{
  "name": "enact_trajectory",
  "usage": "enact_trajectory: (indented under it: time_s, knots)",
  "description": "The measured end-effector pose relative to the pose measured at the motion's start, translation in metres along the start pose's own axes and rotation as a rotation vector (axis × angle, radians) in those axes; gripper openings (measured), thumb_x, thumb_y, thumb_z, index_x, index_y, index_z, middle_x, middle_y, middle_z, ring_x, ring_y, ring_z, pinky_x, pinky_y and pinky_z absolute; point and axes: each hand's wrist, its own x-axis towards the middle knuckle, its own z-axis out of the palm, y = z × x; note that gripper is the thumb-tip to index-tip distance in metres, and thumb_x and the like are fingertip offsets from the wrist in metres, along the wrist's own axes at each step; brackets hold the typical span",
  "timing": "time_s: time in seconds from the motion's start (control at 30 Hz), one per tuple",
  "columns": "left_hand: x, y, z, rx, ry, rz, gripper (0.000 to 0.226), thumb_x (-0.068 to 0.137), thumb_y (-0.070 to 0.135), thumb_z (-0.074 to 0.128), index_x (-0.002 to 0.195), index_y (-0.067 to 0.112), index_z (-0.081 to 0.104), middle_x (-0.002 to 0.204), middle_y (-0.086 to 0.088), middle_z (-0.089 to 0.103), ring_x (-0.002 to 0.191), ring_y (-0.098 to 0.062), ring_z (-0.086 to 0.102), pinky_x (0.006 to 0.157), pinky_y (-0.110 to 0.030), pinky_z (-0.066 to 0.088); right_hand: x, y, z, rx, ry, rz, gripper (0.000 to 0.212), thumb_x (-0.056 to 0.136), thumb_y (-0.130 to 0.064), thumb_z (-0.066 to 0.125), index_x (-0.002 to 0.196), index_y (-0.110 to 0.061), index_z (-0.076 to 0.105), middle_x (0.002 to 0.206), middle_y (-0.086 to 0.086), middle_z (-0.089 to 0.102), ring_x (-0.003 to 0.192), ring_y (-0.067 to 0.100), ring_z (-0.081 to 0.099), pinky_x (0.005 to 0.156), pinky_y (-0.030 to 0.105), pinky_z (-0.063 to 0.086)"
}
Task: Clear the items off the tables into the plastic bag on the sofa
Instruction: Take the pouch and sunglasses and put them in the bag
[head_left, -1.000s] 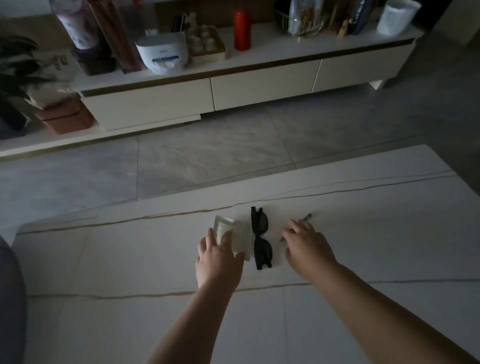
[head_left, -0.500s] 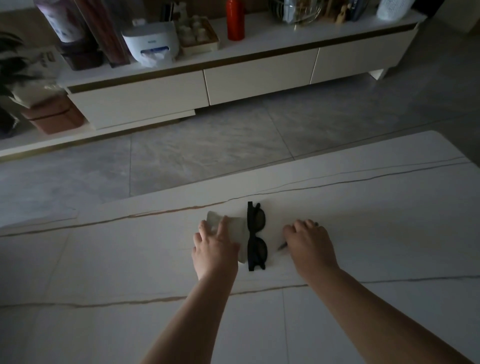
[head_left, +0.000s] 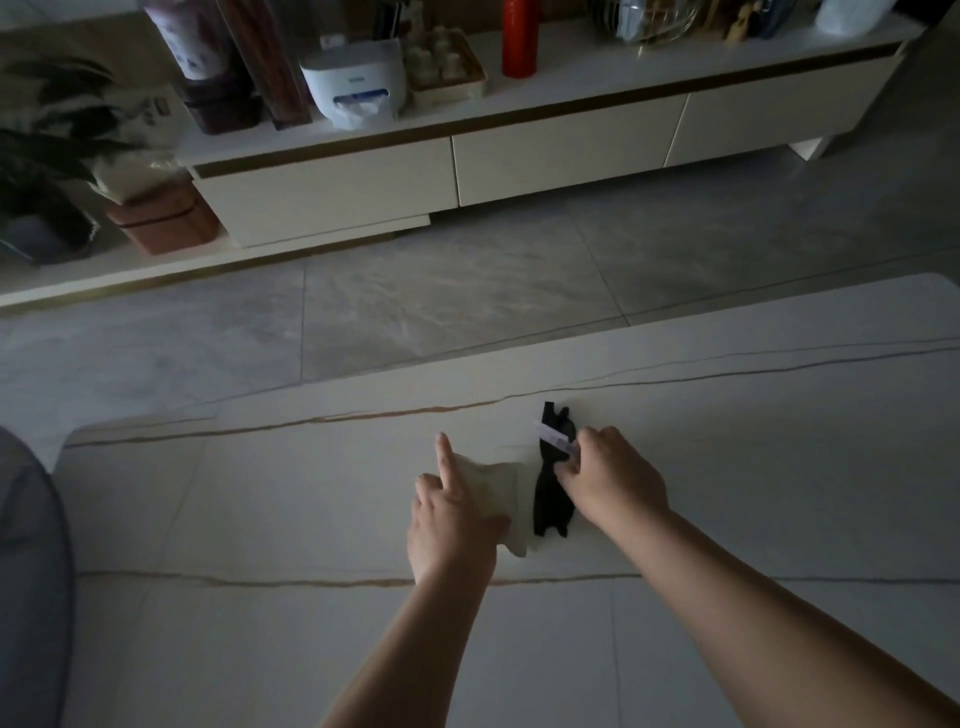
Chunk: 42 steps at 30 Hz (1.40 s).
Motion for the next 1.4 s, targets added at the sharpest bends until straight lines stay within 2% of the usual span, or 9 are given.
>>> enact_trajectory:
  time_s: [0.1,0.33,0.6,0.7,0.77,0.9,1.1,1.23,1.4]
  knots:
    - [0.0,-0.009,-0.001,-0.041,0.019,-0.002,0.111,0.079,0.033,0.072,0.149,0.03,-0.014,0.132,-0.006,0.038,0.123,-0.022,0.043,0.1,-0.033,0.041,0.001,-0.016,0.021,-0.049,-0.006,0.034,0.031,0.092,-0.041,0.049,0.107,-0.014,0.053,0.11,0.006,0.052,0.099,0.027,0.058,0.068,0.032,0.04]
    - [-0.007,-0.026,-0.003,-0.124,0.025,-0.039,0.111,0.076,0.028,0.076,0.15,0.028,-0.007,0.132,-0.007,0.041,0.12,-0.024,0.046,0.103,-0.038,0.044,-0.014,-0.021,0.025,-0.123,0.06,0.044,0.024,0.09,-0.023,0.049,0.111,-0.012,0.054,0.117,0.007,0.049,0.113,0.026,0.049,0.079,0.035,0.046]
    - [-0.031,-0.012,-0.028,-0.298,-0.004,-0.028,0.111,0.074,0.021,0.079,0.151,0.03,-0.001,0.126,-0.011,0.041,0.113,-0.027,0.05,0.096,-0.046,0.05,-0.045,0.0,-0.02,-0.161,0.123,-0.215,0.018,0.082,-0.031,0.052,0.091,-0.016,0.048,0.089,0.004,0.063,0.09,0.026,0.05,0.063,0.03,0.032]
    - [-0.046,0.007,-0.042,-0.299,-0.013,-0.01,0.108,0.074,0.023,0.079,0.151,0.028,0.002,0.126,-0.011,0.042,0.111,-0.028,0.052,0.093,-0.047,0.052,-0.06,0.008,-0.043,-0.075,0.073,-0.132,0.035,0.083,-0.035,0.055,0.109,-0.015,0.045,0.089,0.004,0.053,0.079,0.021,0.047,0.063,0.028,0.036]
    - [-0.058,0.021,-0.052,-0.3,-0.025,-0.005,0.102,0.075,0.024,0.078,0.15,0.025,0.008,0.125,-0.011,0.044,0.109,-0.028,0.053,0.089,-0.047,0.054,-0.072,0.014,-0.061,-0.036,0.026,-0.099,0.042,0.082,-0.037,0.056,0.117,-0.015,0.046,0.096,0.005,0.058,0.084,0.022,0.051,0.066,0.029,0.039]
    - [-0.085,0.046,-0.066,-0.334,-0.034,0.068,0.069,0.071,0.023,0.077,0.129,0.017,0.039,0.116,-0.009,0.052,0.1,-0.026,0.056,0.08,-0.047,0.056,-0.103,0.027,-0.104,0.125,-0.055,-0.002,0.029,0.081,-0.036,0.056,0.102,-0.016,0.052,0.089,0.0,0.06,0.081,0.02,0.056,0.068,0.029,0.039]
    - [-0.145,0.092,-0.083,-0.39,-0.171,0.152,0.052,0.08,0.016,0.071,0.118,0.018,0.037,0.104,-0.011,0.058,0.083,-0.031,0.065,0.052,-0.041,0.059,-0.176,0.054,-0.17,0.359,-0.116,0.226,0.022,0.083,-0.028,0.054,0.091,-0.016,0.037,0.074,-0.002,0.052,0.062,0.014,0.054,0.05,0.026,0.037]
    - [-0.199,0.129,-0.095,-0.395,-0.271,0.238,0.043,0.086,0.014,0.064,0.118,0.014,0.035,0.098,-0.008,0.053,0.082,-0.033,0.065,0.054,-0.039,0.058,-0.234,0.074,-0.211,0.463,-0.076,0.352,0.022,0.083,-0.025,0.051,0.097,-0.016,0.038,0.078,0.004,0.06,0.07,0.025,0.064,0.057,0.031,0.046]
    - [-0.27,0.17,-0.109,-0.484,-0.459,0.291,0.04,0.086,0.004,0.063,0.111,0.017,0.034,0.095,-0.002,0.045,0.081,-0.027,0.057,0.063,-0.054,0.056,-0.316,0.089,-0.266,0.748,-0.062,0.386,0.032,0.083,-0.01,0.051,0.112,-0.017,0.038,0.076,0.008,0.059,0.051,0.021,0.061,0.055,0.035,0.052]
